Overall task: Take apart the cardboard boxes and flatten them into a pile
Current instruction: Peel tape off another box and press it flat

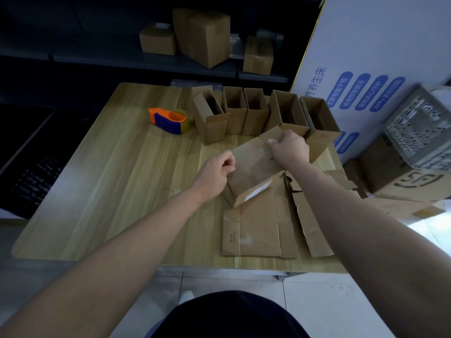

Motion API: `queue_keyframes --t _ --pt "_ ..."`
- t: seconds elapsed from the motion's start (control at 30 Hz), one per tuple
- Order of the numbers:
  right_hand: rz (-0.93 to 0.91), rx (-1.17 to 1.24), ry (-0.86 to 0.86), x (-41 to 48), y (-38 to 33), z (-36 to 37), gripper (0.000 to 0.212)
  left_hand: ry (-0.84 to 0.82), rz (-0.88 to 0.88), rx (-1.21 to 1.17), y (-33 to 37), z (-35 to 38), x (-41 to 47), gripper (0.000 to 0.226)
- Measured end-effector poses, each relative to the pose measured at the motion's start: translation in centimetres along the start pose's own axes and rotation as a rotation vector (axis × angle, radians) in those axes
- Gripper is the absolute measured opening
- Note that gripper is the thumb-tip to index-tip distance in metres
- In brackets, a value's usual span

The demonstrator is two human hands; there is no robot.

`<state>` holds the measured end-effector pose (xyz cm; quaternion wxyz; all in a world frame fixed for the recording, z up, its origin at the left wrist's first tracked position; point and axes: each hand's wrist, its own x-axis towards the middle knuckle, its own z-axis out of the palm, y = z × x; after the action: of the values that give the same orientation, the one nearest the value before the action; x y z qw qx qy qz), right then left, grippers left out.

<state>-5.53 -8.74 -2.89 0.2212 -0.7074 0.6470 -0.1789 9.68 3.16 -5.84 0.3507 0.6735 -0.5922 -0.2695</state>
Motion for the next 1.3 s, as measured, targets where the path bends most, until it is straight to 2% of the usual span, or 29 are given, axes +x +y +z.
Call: queue_keyframes --t 0.07,0.13,0.17,0.23,0.33,0.43,0.53,0.6,0.67,0.73,0.83,0.9,0.93,1.0,1.07,1.1,1.2,1.3 --pt "-0.002 -0.012 0.004 0.0 -0.1 0.0 0.039 -0.014 -0.086 -0.074 0.6 -0.2 0.6 0.008" --pt "-0.014 -0.020 0.001 -0.1 -0.4 0.2 0.037 -0.018 -0.179 0.021 0.8 -0.2 1.5 0.018" --pt "-0.026 -0.026 0.000 -0.1 -0.6 0.4 0.036 0.002 -0.194 0.081 0.9 -0.2 1.9 0.014" --pt "-0.037 -0.052 0.003 0.0 -0.9 0.4 0.036 0.012 -0.185 0.147 1.0 -0.2 2.4 0.004" --pt "-0.033 -0.129 0.038 0.1 -1.0 0.3 0.035 -0.075 -0.097 0.139 0.4 -0.4 2.6 0.012" --pt "-0.033 -0.133 0.060 0.2 -0.5 0.4 0.038 -0.092 -0.024 0.017 -0.1 -0.4 2.1 0.017" --pt "-0.043 -0.181 0.078 0.4 0.2 0.4 0.039 -0.027 -0.051 -0.336 -0.4 -0.4 1.5 0.024" --pt "-0.024 -0.252 0.084 0.6 1.1 0.2 0.038 0.049 -0.101 -0.761 -0.3 -0.4 1.3 0.030" --pt "0.006 -0.280 0.076 0.6 2.2 0.6 0.040 0.120 -0.222 -1.131 -0.6 -0.3 1.4 0.032" --pt "0.024 -0.295 0.091 0.6 2.5 1.1 0.040 0.153 -0.352 -1.348 -0.6 -0.1 1.5 0.030" --pt "0.047 -0.337 0.111 0.6 2.1 1.1 0.047 0.173 -0.505 -1.495 -0.4 -0.2 1.8 0.031" --pt "-0.084 -0.268 0.077 0.3 1.3 0.6 0.061 0.203 -0.556 -1.526 0.0 -0.4 1.8 0.033" --pt "-0.192 -0.183 -0.012 0.0 0.8 0.3 0.070 0.212 -0.560 -1.533 0.2 -0.6 1.9 0.033" --pt "-0.376 -0.070 -0.312 -0.9 -0.5 0.0 0.090 0.230 -0.566 -1.504 0.7 -0.8 2.2 0.030" --pt "-0.452 -0.166 -0.584 -1.4 -1.6 -0.2 0.109 0.256 -0.577 -1.445 1.2 -0.9 2.5 0.027" --pt "-0.465 -0.255 -0.654 -1.3 -2.0 -0.3 0.117 0.269 -0.581 -1.425 1.4 -1.0 2.6 0.027" --pt "-0.489 -0.465 -0.687 -1.4 -2.7 -0.2 0.132 0.253 -0.559 -1.281 2.3 -1.0 3.0 0.024" --pt "-0.578 -0.576 -0.611 -2.0 -3.3 -0.1 0.138 0.221 -0.516 -1.121 3.1 -1.3 3.3 0.020"
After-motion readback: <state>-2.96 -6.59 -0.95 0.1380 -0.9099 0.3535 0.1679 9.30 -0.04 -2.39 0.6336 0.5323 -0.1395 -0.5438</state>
